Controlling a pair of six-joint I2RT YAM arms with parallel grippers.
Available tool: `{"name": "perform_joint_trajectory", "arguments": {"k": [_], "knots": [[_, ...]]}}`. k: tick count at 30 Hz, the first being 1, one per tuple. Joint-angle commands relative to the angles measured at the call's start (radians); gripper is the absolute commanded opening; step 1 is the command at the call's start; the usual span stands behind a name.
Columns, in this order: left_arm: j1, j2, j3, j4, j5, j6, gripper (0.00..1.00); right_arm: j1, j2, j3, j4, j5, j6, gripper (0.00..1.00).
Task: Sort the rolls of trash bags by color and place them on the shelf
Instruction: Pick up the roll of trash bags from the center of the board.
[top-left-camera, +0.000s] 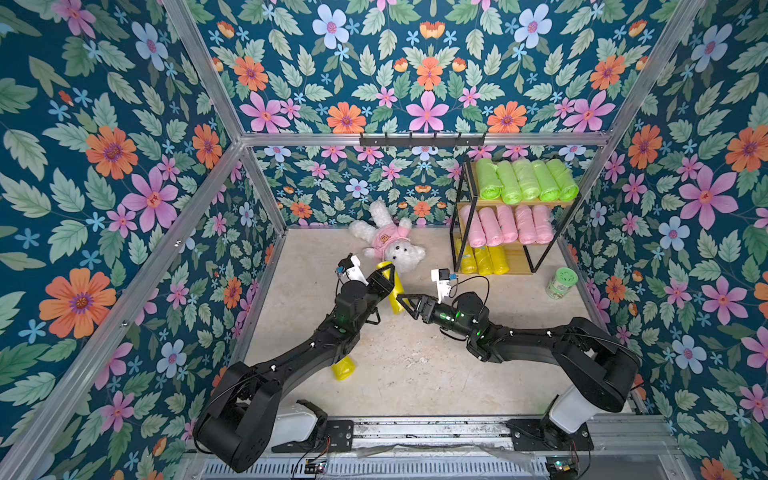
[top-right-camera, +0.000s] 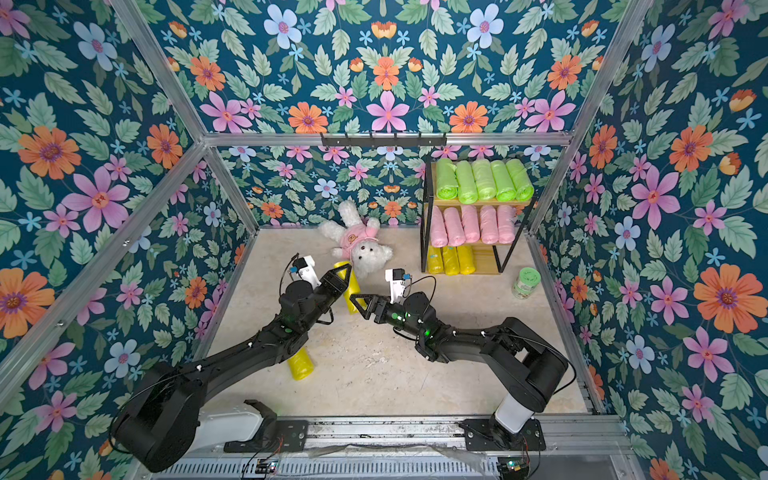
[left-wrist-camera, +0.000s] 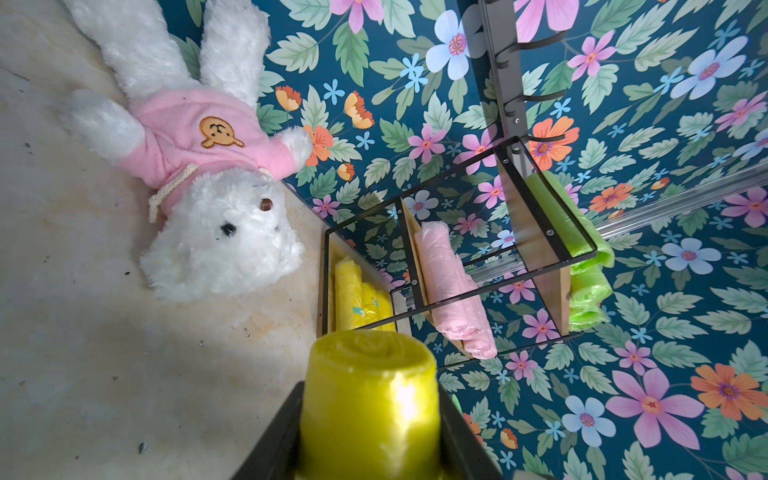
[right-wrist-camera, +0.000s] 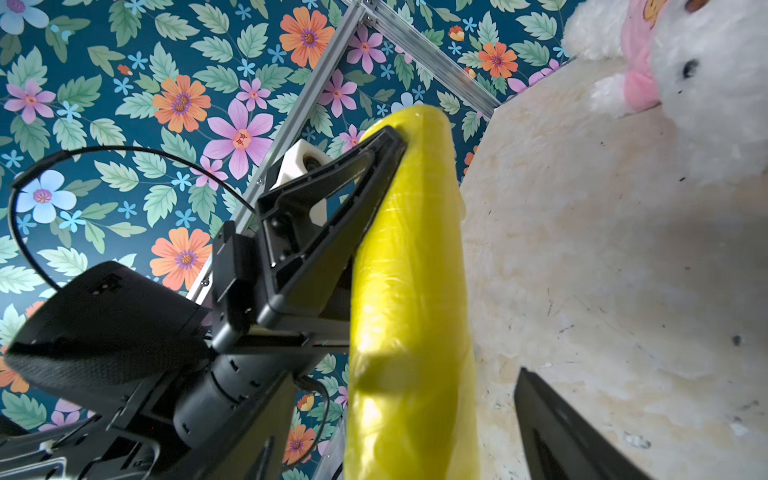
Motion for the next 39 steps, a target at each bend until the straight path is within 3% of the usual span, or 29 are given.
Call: {"name": "perform_joint_trajectory", "arguments": {"k": [1,15,17,24,30,39], "knots": [[-0.004,-0.006,-0.002,0.073,-0.025,0.004,0.36,0.01,0.033,0.01,0.096,-0.03,0.051,0.79],[-0.011,-0.003,-0.008,0.094,-0.027,0.009,0.39,0.01,0.018,0.019,0.063,0.009,0.015,0.43],[-0.011,-0.002,-0.01,0.094,-0.028,0.009,0.43,0.003,0.008,0.014,0.057,0.008,0.011,0.41],[-0.011,-0.01,-0.004,0.032,-0.049,0.051,0.74,-0.037,-0.05,-0.024,0.007,-0.001,-0.028,0.4],[-0.001,-0.033,-0.003,-0.045,-0.046,0.124,0.81,-0.105,-0.112,-0.101,-0.082,-0.007,-0.089,0.4],[0.024,-0.045,0.044,-0.202,0.021,0.318,0.83,-0.267,-0.244,-0.238,-0.34,-0.016,-0.218,0.39]]}}
